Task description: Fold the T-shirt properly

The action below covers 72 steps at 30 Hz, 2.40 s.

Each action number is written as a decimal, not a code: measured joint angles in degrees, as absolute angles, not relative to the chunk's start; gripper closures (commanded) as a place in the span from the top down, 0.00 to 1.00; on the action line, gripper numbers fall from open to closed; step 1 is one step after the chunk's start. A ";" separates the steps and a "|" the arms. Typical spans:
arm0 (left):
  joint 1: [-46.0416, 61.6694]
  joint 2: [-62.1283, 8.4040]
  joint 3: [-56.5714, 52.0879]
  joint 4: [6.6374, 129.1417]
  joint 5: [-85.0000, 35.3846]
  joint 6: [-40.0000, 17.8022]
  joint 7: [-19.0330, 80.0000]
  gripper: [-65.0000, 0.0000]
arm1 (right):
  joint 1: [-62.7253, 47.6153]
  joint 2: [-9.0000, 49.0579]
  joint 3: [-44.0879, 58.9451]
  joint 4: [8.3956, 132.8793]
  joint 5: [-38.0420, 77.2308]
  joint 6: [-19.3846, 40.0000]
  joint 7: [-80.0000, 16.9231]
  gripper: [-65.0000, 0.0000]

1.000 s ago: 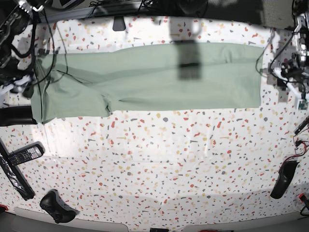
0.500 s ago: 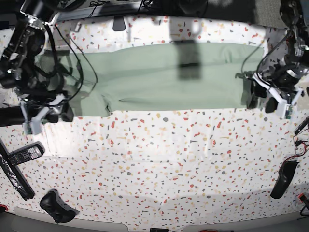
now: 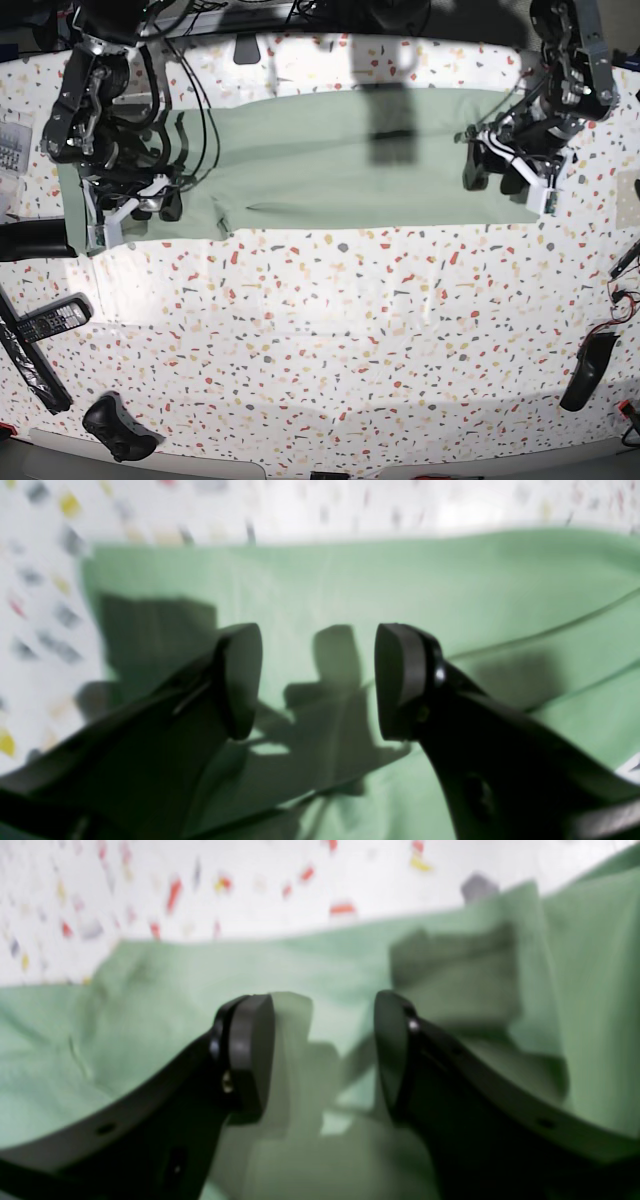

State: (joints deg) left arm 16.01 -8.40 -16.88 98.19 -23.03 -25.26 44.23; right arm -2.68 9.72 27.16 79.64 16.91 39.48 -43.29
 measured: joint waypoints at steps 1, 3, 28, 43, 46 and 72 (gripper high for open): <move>15.94 -8.43 -16.91 96.49 -22.90 -25.12 44.05 0.51 | -2.46 9.85 27.16 77.95 17.12 39.48 -42.17 0.48; 15.51 -8.45 -16.95 93.10 -23.53 -25.69 43.11 0.51 | -2.07 10.13 27.29 75.70 18.04 39.48 -41.23 0.48; 2.44 -16.62 -16.95 67.48 -19.79 -30.57 29.93 0.49 | -1.87 9.76 27.44 74.43 19.07 39.51 -40.23 0.48; -2.07 -31.62 -17.04 60.58 -23.62 -24.84 37.60 0.49 | -0.67 1.54 27.07 74.24 19.07 40.58 -39.09 0.48; -1.54 -31.29 -16.95 63.24 -24.73 -25.96 40.36 0.49 | 1.52 2.79 27.05 73.91 17.28 40.03 -40.10 0.48; 4.08 -31.27 -19.64 82.63 -46.00 -26.92 47.24 0.49 | -5.10 4.23 27.16 103.88 21.43 39.57 -43.81 0.48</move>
